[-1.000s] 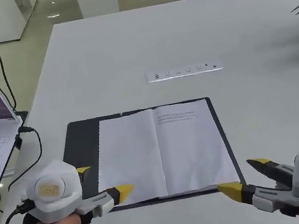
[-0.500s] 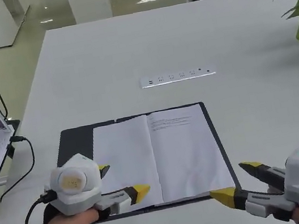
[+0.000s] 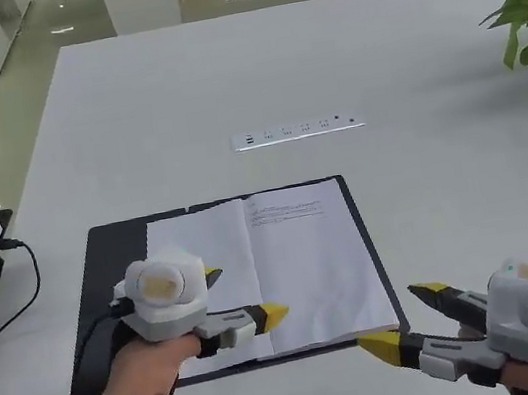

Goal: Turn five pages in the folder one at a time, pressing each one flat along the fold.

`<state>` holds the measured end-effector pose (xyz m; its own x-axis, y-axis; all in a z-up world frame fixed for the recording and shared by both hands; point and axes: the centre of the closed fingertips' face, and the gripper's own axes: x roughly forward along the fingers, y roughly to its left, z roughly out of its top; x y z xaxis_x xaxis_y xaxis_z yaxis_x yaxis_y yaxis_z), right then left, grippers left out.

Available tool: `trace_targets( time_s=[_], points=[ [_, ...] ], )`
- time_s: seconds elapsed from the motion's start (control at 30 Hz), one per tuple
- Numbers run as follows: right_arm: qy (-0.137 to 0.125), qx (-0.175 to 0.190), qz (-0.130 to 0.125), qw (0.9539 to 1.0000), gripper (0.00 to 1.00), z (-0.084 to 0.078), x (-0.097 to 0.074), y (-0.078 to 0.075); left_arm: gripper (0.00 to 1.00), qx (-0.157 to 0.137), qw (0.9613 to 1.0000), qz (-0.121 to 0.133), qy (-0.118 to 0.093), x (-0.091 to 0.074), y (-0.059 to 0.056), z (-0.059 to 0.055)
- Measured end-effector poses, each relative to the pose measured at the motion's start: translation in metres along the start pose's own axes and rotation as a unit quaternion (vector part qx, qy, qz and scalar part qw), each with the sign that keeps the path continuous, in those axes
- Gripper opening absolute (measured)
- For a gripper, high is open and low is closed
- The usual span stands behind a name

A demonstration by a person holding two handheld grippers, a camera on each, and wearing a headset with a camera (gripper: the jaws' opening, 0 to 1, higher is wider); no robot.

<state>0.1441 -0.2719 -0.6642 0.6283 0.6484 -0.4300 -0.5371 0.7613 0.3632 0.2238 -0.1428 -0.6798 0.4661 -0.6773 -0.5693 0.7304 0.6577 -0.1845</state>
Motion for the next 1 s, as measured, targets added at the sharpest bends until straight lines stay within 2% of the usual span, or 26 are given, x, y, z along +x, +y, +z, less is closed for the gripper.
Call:
trace_targets(
  time_s=[0.17, 0.33, 0.43, 0.7, 0.9, 1.0],
  points=[
    [0.003, -0.004, -0.002, 1.0, 0.75, -0.001, 0.0, 0.0, 0.68, 0.012, 0.9998, -0.012, 0.009, 0.016, -0.009, 0.002],
    [0.006, -0.007, -0.002, 1.0, 0.75, -0.003, -0.003, 0.001, 0.68, 0.013, 0.9997, -0.016, 0.014, 0.035, -0.014, 0.004],
    [0.007, -0.003, -0.005, 1.0, 0.75, -0.005, -0.004, 0.001, 0.68, 0.015, 0.9995, -0.025, 0.013, 0.045, -0.022, 0.008],
    [0.011, 0.001, -0.006, 0.9999, 0.74, -0.008, -0.006, 0.0, 0.67, 0.025, 0.9986, -0.043, 0.02, 0.072, -0.039, 0.012],
    [0.01, 0.007, -0.009, 0.9999, 0.74, -0.009, -0.008, -0.004, 0.64, 0.046, 0.9965, -0.059, 0.037, 0.097, -0.059, 0.01],
    [0.012, 0.009, -0.01, 0.9998, 0.74, -0.011, -0.008, -0.006, 0.65, 0.05, 0.9959, -0.061, 0.043, 0.108, -0.064, 0.01]
  ],
)
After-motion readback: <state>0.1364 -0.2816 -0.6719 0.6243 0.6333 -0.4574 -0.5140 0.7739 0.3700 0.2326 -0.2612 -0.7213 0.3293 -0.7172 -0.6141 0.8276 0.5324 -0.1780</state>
